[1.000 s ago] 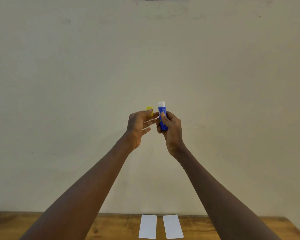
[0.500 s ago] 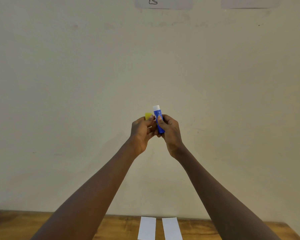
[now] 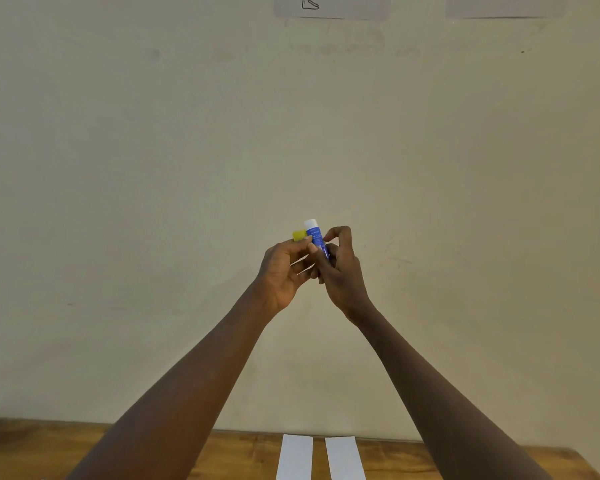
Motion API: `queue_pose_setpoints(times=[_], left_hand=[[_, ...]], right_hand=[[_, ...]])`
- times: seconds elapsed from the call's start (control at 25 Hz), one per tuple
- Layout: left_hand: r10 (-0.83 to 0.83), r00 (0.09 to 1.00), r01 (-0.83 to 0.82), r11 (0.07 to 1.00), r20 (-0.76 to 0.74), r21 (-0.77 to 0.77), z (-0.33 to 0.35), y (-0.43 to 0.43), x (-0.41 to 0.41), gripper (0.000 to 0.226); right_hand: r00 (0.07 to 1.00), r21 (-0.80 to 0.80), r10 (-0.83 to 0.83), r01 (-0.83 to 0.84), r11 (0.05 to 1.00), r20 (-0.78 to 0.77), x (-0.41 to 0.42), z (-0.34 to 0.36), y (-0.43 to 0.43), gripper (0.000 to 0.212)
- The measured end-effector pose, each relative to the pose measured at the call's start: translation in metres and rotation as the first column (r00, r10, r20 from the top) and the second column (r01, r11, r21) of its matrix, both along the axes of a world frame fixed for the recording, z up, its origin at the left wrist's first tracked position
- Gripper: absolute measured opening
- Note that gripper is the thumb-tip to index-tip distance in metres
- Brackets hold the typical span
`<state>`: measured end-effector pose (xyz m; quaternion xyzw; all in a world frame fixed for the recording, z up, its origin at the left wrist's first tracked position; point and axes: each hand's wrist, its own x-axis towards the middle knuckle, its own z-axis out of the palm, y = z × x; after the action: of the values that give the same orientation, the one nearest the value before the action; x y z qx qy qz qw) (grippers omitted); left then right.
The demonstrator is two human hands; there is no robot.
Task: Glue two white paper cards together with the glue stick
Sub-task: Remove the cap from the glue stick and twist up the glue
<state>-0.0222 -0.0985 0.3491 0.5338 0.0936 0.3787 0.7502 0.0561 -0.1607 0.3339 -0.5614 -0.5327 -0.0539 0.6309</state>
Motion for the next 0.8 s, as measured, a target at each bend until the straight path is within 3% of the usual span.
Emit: queue_pose_setpoints(times=[0.2, 0.32, 0.44, 0.56, 0.64, 0.72, 0.8], left_hand=[[0.026, 0.999, -0.026, 1.0, -0.031, 0.012, 0.001, 0.003, 0.0, 0.026], [0.072, 0.997, -0.072, 0.997, -0.001, 0.038, 0.0, 0.002, 0.002, 0.029], [0.123, 0.991, -0.127, 0.99, 0.055, 0.06, 0.001, -0.001, 0.005, 0.023], [0.158, 0.982, -0.169, 0.98, 0.101, 0.107, 0.005, -0.001, 0.004, 0.017], [0.159, 0.983, -0.17, 0.975, 0.087, 0.144, 0.009, -0.001, 0.003, 0.016], [0.158, 0.987, -0.162, 0.967, 0.039, 0.196, 0.012, -0.001, 0.002, 0.01], [0.152, 0.988, -0.143, 0.961, -0.023, 0.237, 0.015, -0.002, 0.0, 0.01]], right_hand=[[0.997, -0.024, -0.012, 0.014, 1.0, 0.071, 0.003, -0.006, 0.001, 0.029], [0.982, 0.044, -0.149, 0.145, 0.989, 0.114, 0.004, -0.011, 0.004, 0.037], [0.966, 0.141, -0.249, 0.238, 0.961, 0.067, 0.002, -0.013, 0.007, 0.028], [0.989, 0.082, -0.145, 0.147, 0.986, -0.024, 0.0, -0.011, 0.008, 0.024], [0.987, 0.037, 0.026, -0.021, 0.999, -0.158, 0.0, -0.008, 0.006, 0.024], [0.915, 0.057, 0.241, -0.236, 0.97, -0.325, 0.0, -0.007, 0.001, 0.026], [0.854, 0.073, 0.34, -0.34, 0.938, -0.393, 0.0, -0.007, -0.003, 0.027]])
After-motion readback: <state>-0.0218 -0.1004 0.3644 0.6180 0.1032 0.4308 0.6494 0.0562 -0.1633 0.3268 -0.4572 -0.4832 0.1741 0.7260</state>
